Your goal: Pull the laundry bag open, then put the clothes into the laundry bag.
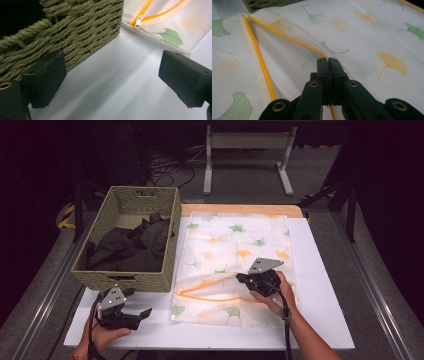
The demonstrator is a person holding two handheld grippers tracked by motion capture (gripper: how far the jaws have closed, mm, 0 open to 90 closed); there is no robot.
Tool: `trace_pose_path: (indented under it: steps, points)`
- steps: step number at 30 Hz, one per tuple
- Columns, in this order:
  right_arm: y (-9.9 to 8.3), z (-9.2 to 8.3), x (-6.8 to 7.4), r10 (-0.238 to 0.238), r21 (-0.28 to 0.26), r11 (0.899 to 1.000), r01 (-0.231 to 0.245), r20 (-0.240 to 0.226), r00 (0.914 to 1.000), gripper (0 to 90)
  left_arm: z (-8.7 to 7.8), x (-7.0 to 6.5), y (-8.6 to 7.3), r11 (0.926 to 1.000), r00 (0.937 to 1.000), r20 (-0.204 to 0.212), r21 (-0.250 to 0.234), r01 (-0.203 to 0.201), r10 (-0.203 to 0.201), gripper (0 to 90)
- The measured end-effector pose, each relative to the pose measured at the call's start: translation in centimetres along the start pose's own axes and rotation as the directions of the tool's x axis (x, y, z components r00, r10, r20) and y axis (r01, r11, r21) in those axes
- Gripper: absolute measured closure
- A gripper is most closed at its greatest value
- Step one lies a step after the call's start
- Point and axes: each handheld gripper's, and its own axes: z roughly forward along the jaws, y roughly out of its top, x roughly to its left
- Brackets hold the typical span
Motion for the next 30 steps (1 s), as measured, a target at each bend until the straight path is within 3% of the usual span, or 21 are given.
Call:
trace_pose_path:
  steps: [6,12,19,25,28,30]
  points:
    - [1.0,-1.0,0.0,-0.011,-0.038,0.999,0.011,0.017,0.9998,89.0,-0.7,0.1,0.3,0.9998,0.9998,-0.019,-0.021,-0.007,0.007,8.6]
    - [1.4,-1.3,0.0,-0.024,-0.055,0.998,0.025,0.026,0.9994,88.9,-1.1,0.3,0.9,0.9996,0.9998,-0.013,-0.024,-0.017,0.017,8.4]
    - [3.2,-2.7,0.0,-0.062,-0.115,0.991,0.068,0.049,0.9968,89.0,-3.1,0.7,3.7,0.9949,0.9984,-0.042,-0.092,-0.042,0.039,7.8]
    - [5.1,-3.7,0.1,-0.096,-0.124,0.986,0.107,0.090,0.9912,89.0,-4.1,1.6,5.6,0.9933,0.9944,-0.081,-0.088,-0.074,0.067,7.6]
    - [6.4,-4.1,0.2,-0.115,-0.136,0.982,0.130,0.107,0.9875,89.0,-4.9,2.9,6.9,0.9899,0.9950,-0.087,-0.129,-0.059,0.048,8.2]
    - [7.0,-4.3,0.3,-0.121,-0.145,0.980,0.137,0.111,0.9864,89.0,-5.0,3.6,7.7,0.9911,0.9932,-0.104,-0.116,-0.064,0.052,8.0]
